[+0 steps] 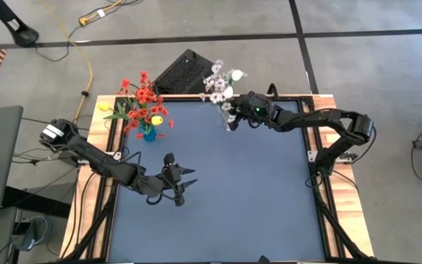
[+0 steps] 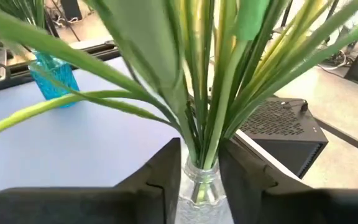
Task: Sort flowers into vase by color
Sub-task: Put the white tulip into the transparent vase, then return to Home Position
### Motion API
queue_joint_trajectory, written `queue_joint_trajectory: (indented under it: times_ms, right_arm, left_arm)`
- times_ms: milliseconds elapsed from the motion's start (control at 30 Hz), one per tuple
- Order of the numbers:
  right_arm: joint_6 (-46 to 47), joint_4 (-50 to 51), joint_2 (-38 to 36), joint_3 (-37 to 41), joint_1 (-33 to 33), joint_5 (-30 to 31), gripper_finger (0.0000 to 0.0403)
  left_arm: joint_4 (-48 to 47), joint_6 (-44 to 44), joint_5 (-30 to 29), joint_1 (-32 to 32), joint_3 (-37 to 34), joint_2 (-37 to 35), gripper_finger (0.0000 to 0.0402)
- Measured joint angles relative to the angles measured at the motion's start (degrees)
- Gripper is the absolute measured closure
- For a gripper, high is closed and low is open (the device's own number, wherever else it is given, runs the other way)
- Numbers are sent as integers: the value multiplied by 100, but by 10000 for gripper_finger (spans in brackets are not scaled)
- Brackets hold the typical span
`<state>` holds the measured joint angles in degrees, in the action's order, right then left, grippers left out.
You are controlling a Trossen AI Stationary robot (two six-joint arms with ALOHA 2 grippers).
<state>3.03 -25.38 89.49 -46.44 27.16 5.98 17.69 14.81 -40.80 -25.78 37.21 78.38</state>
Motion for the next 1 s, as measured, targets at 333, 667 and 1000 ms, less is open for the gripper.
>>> queue_joint_trajectory:
  times_ms: [333,667,1000]
  right_arm:
    - [-47,72,-33,-7,0,0,207]
    - [-4,1320,-974,-9,125,140,205]
    - [201,3412,-2355,-11,171,111,215]
  left_arm:
    - [-52,71,50,-4,1,1,248]
    - [-273,-31,-2,-116,2,-3,248]
    - [-704,-308,-50,-295,-2,-746,248]
